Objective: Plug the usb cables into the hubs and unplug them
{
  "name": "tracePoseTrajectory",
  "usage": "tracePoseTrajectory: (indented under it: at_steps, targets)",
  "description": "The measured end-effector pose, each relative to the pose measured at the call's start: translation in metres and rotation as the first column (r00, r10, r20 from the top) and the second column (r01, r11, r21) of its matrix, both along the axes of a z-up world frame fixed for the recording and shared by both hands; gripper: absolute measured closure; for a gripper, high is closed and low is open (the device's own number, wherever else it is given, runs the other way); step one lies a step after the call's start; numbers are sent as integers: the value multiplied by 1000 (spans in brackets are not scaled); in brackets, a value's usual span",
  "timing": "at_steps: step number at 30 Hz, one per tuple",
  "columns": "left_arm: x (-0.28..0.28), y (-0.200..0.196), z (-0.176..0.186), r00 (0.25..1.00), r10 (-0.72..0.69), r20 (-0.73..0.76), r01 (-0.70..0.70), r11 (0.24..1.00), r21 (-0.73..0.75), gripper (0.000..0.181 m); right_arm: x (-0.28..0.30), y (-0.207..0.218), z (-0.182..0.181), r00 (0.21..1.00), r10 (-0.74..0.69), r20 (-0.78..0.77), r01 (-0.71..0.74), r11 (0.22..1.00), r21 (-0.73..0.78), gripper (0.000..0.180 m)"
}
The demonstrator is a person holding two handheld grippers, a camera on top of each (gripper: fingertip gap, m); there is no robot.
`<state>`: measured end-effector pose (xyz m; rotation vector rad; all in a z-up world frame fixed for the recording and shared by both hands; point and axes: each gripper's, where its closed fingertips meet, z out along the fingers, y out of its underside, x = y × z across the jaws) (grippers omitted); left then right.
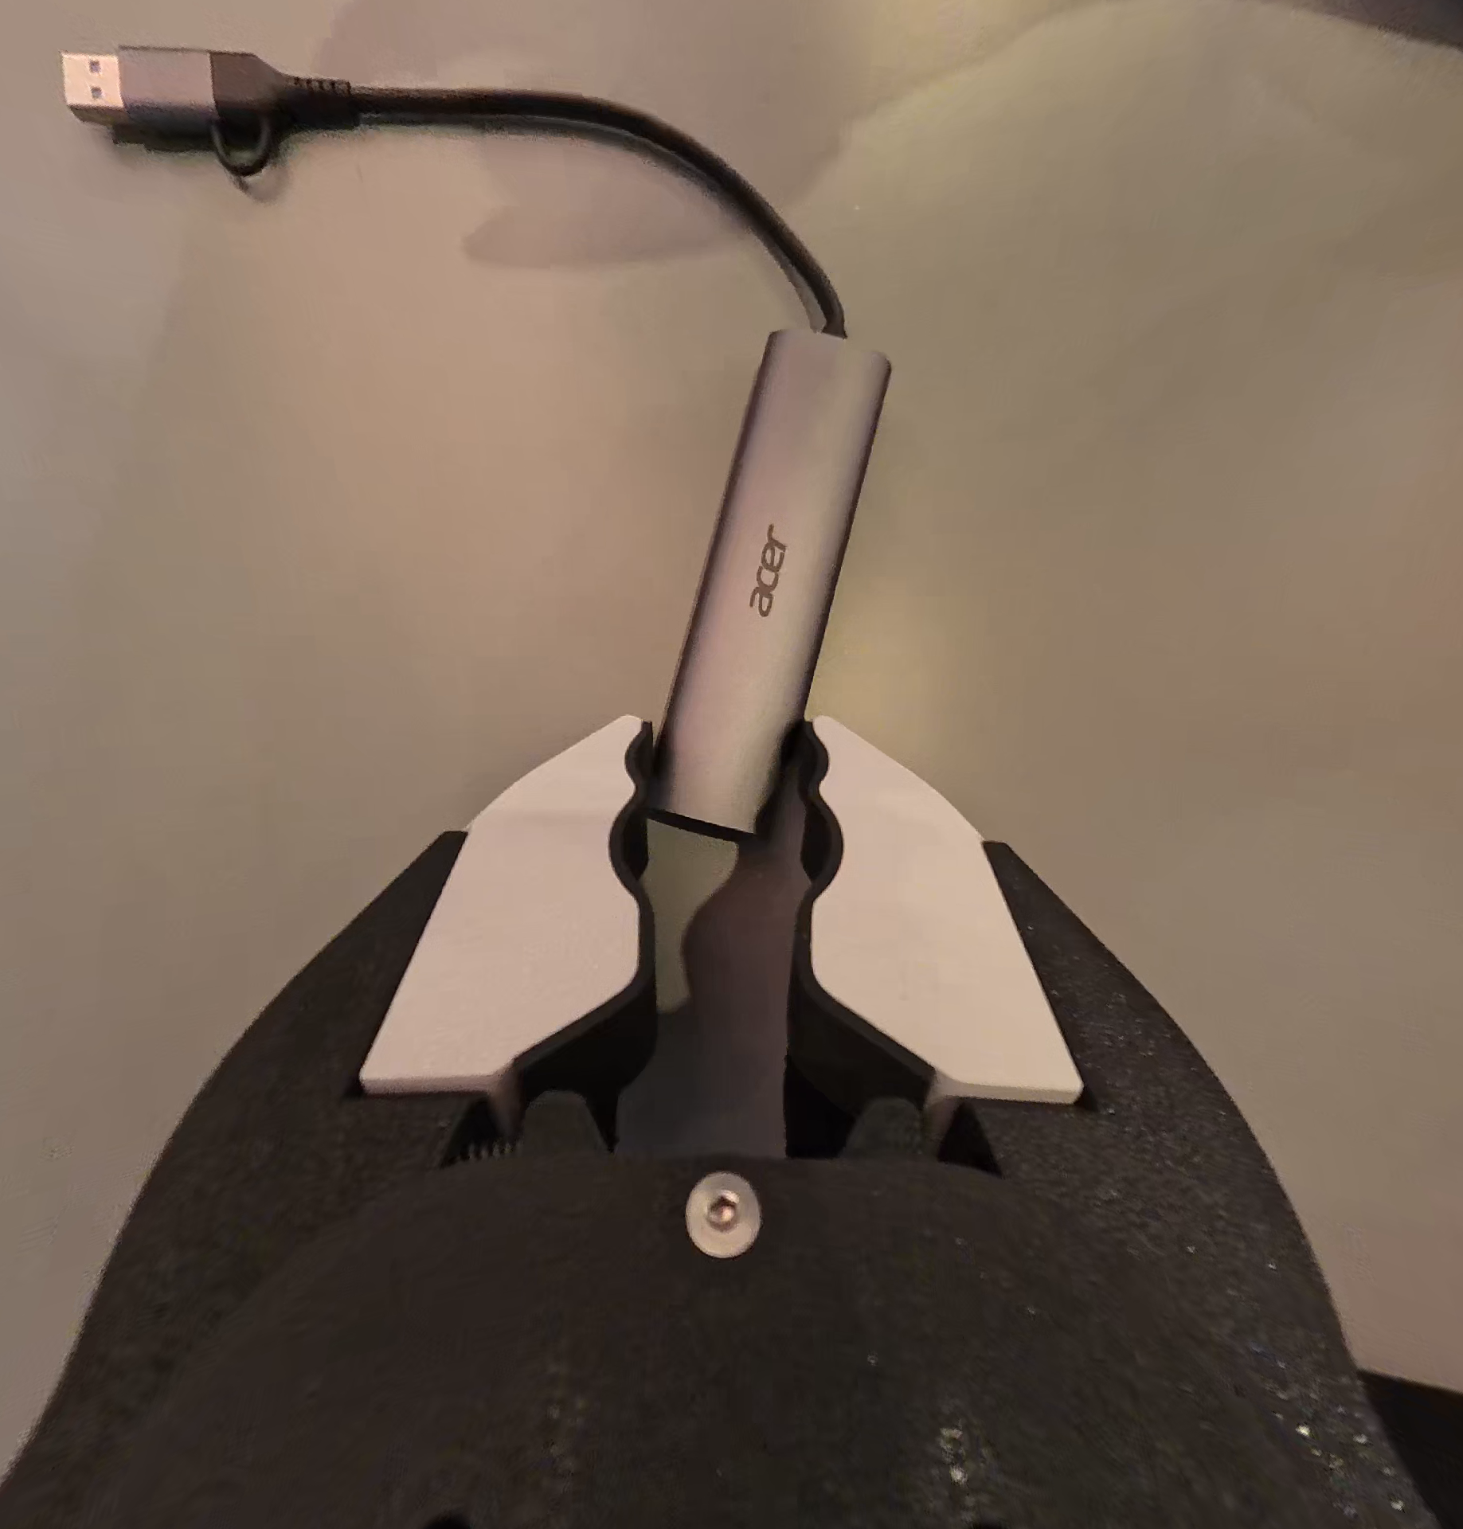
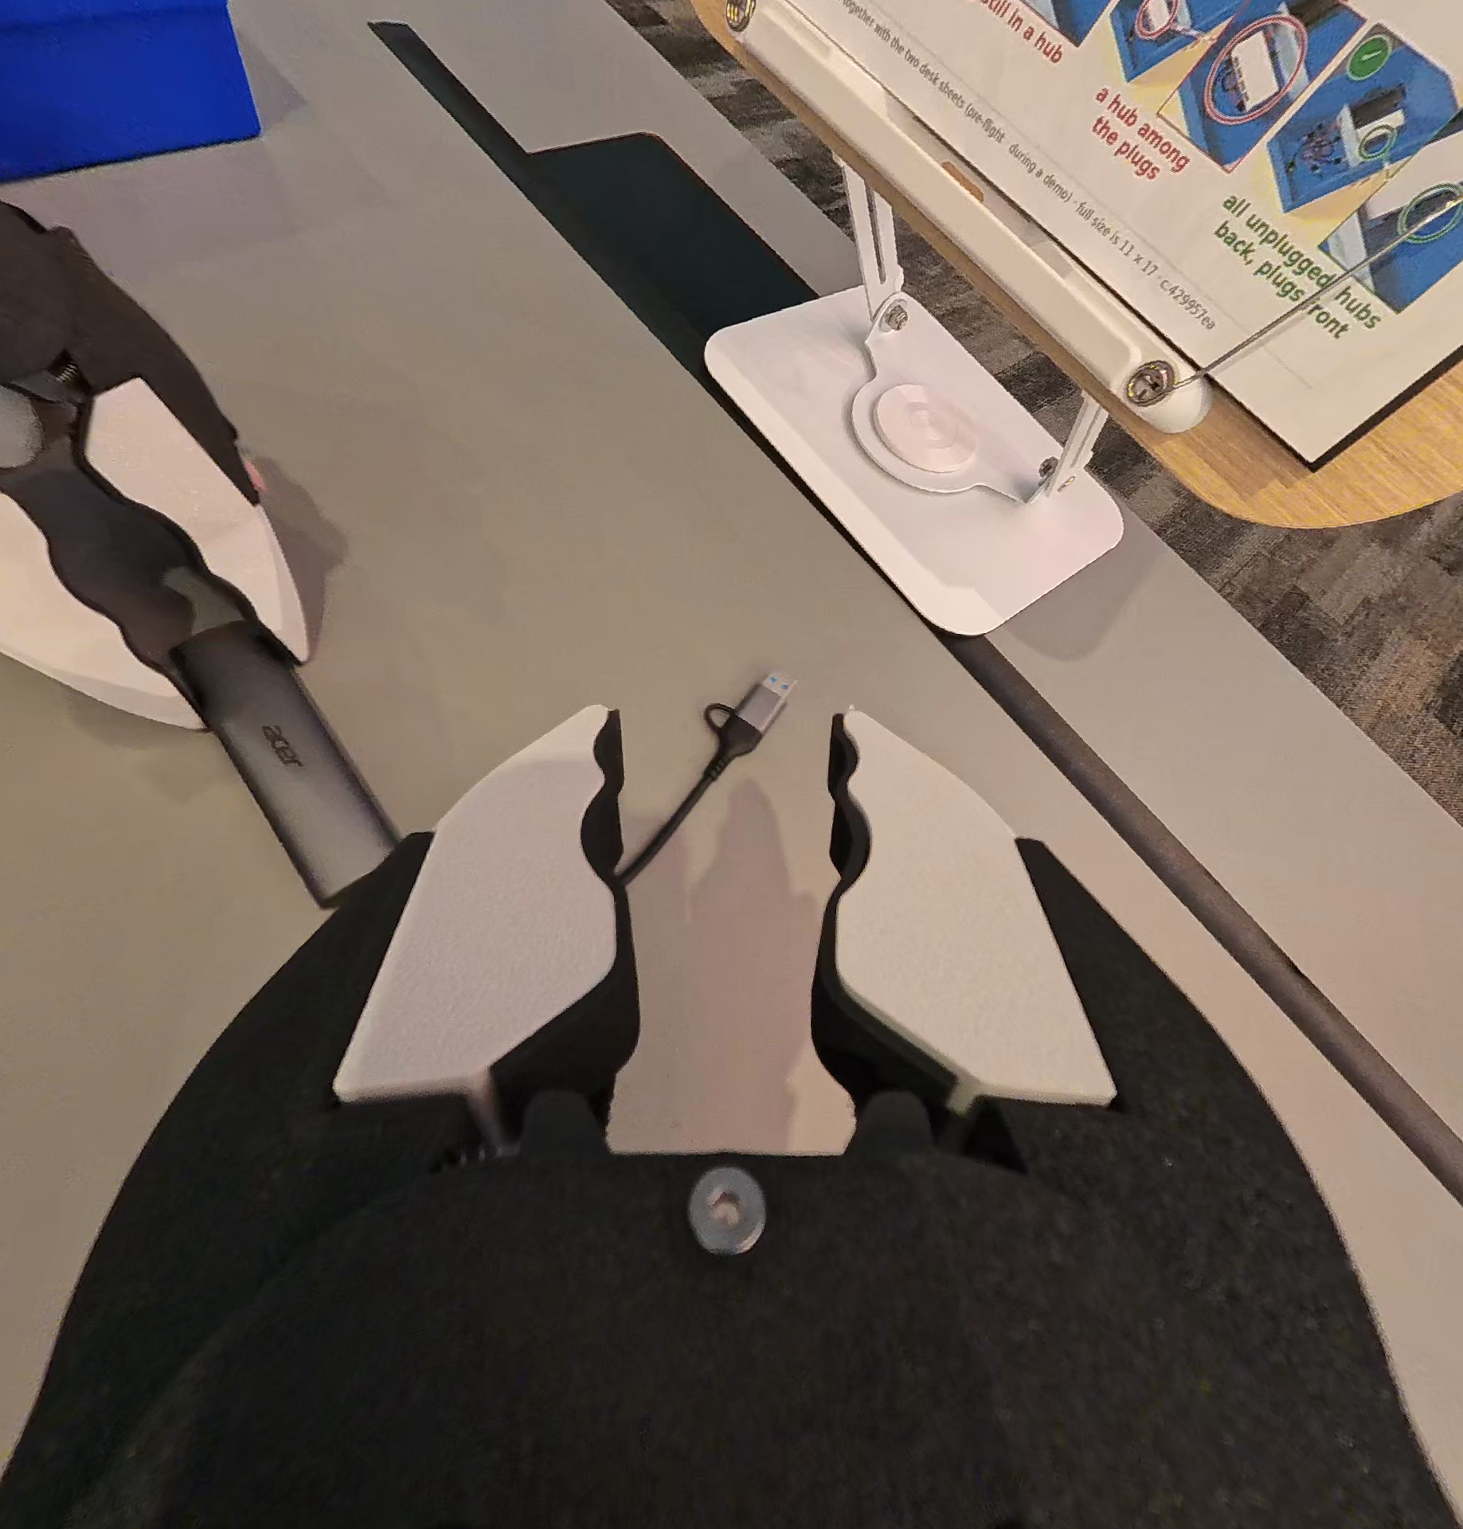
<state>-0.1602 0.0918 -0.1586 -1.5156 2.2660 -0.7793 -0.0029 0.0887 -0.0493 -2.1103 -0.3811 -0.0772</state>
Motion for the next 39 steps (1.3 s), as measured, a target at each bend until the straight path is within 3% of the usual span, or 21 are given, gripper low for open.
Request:
tracePoseTrajectory:
  at_steps: [9, 11, 13, 16, 18, 20, 23, 27, 32, 35, 39]
  targets:
    - [-22, 5, 0, 1000, 22, -12, -22, 1000, 2, 148, -3, 1, -2, 1000, 7, 18, -7, 1000, -9, 132]
    - [-21, 5, 3, 998, 57, 0, -57, 998, -1, 129, -4, 0, -1, 1000, 8, 15, -8, 1000, -7, 132]
    - [-23, 2, 20, 994, 97, 43, -95, 994, -50, 123, -4, 0, 0, 1000, 10, 4, -10, 1000, 0, 132]
    - [-33, 12, 75, 958, 230, 173, -210, 970, -126, 125, -1, -1, 2, 1000, 5, -3, -5, 1000, 5, 132]
    - [-53, 35, 123, 894, 358, 270, -319, 931, -177, 125, 1, -1, 3, 1000, -2, -7, 2, 1000, 9, 132]
    - [-83, 72, 173, 782, 500, 373, -443, 866, -231, 127, 3, -2, 3, 1000, -9, -14, 9, 1000, 11, 132]
    - [-154, 156, 204, 586, 692, 421, -697, 696, -172, 136, 5, -2, 1, 1000, -19, -5, 19, 1000, 3, 133]
    - [-246, 245, 169, 353, 892, 284, -927, 374, -25, 144, 5, 0, -4, 1000, -24, 14, 24, 1000, -17, 132]
    - [-266, 273, 106, 160, 984, 73, -986, 163, -36, 133, 9, -1, -9, 999, -37, 35, 39, 999, -35, 132]
    - [-267, 283, 75, 91, 996, -15, -995, 92, 46, 116, 12, -2, -10, 998, -47, 37, 48, 998, -38, 132]
    - [-270, 286, 40, 50, 991, -128, -979, 74, 192, 100, 13, -2, -11, 998, -49, 33, 50, 998, -38, 133]
